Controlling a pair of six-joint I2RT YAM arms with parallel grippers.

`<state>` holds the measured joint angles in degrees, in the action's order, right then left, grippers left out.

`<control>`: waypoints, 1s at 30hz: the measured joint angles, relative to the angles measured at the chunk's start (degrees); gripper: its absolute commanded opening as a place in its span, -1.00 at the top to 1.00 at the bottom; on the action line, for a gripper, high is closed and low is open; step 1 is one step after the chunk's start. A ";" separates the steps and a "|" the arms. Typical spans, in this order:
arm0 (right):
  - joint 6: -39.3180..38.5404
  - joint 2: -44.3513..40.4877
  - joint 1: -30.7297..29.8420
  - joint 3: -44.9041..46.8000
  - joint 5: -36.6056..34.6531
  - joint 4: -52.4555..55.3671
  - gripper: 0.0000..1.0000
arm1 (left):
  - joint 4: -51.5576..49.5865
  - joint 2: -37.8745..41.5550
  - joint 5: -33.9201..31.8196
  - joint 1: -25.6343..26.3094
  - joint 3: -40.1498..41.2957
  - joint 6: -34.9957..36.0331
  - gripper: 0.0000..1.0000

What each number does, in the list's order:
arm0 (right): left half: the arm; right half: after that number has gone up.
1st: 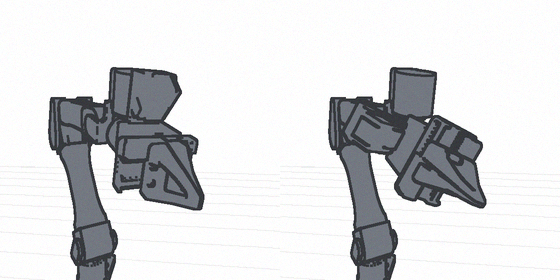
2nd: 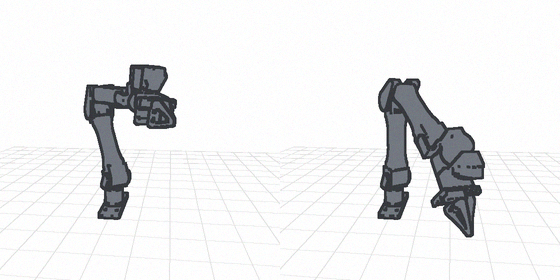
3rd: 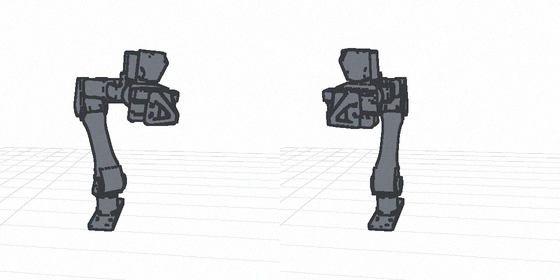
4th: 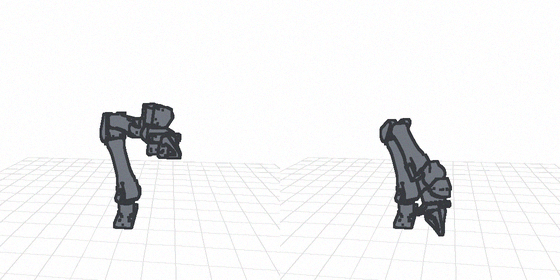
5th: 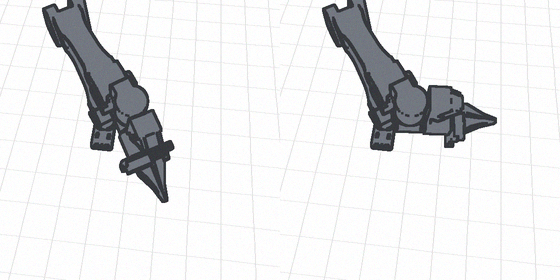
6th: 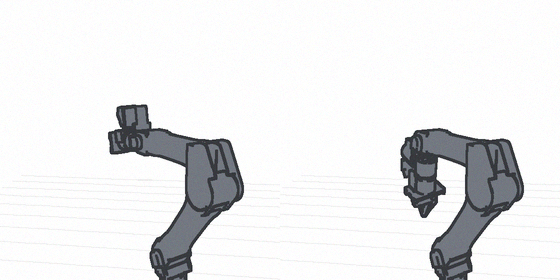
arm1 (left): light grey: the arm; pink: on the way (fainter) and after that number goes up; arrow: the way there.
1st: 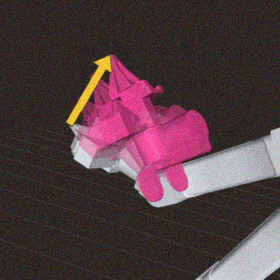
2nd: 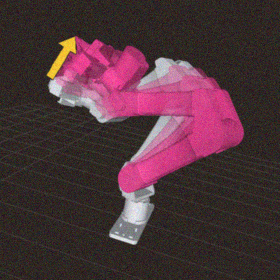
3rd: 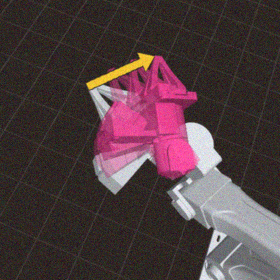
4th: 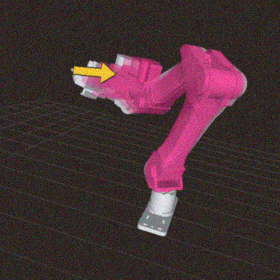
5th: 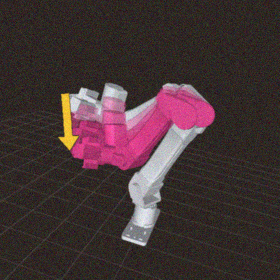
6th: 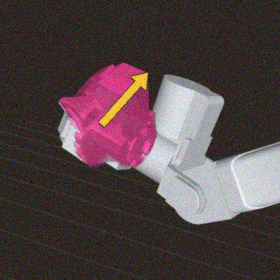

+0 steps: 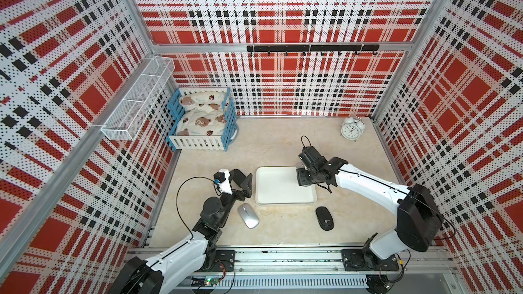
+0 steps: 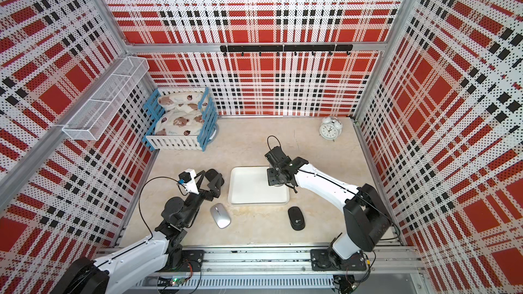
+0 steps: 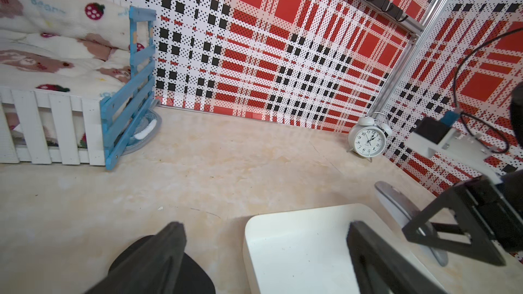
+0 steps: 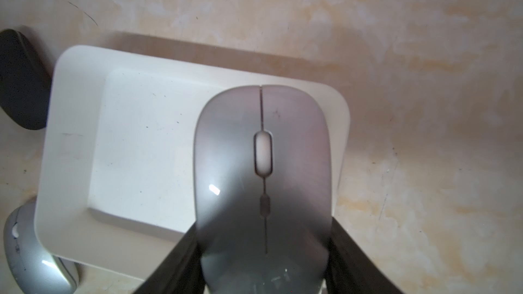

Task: Put the mouse in the storage box
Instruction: Place the mouse in the storage box.

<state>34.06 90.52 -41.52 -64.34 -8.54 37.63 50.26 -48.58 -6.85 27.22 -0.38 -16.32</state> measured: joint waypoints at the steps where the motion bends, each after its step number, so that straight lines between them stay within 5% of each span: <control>1: 0.90 1.27 -0.48 0.00 -0.15 -0.02 -0.08 | 0.02 -0.02 -0.22 0.09 0.00 0.00 -0.90; 16: 11.56 6.69 -2.95 0.00 -6.69 3.13 -0.13 | 0.31 -0.81 -2.43 0.96 0.00 0.09 -0.90; 30: 13.22 11.41 -3.98 -0.90 -7.39 5.20 -0.22 | 0.31 -1.20 -2.73 1.27 0.00 0.11 -0.89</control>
<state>47.29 101.93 -45.50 -65.23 -15.92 42.83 50.57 -49.78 -9.58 28.49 -0.38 -16.21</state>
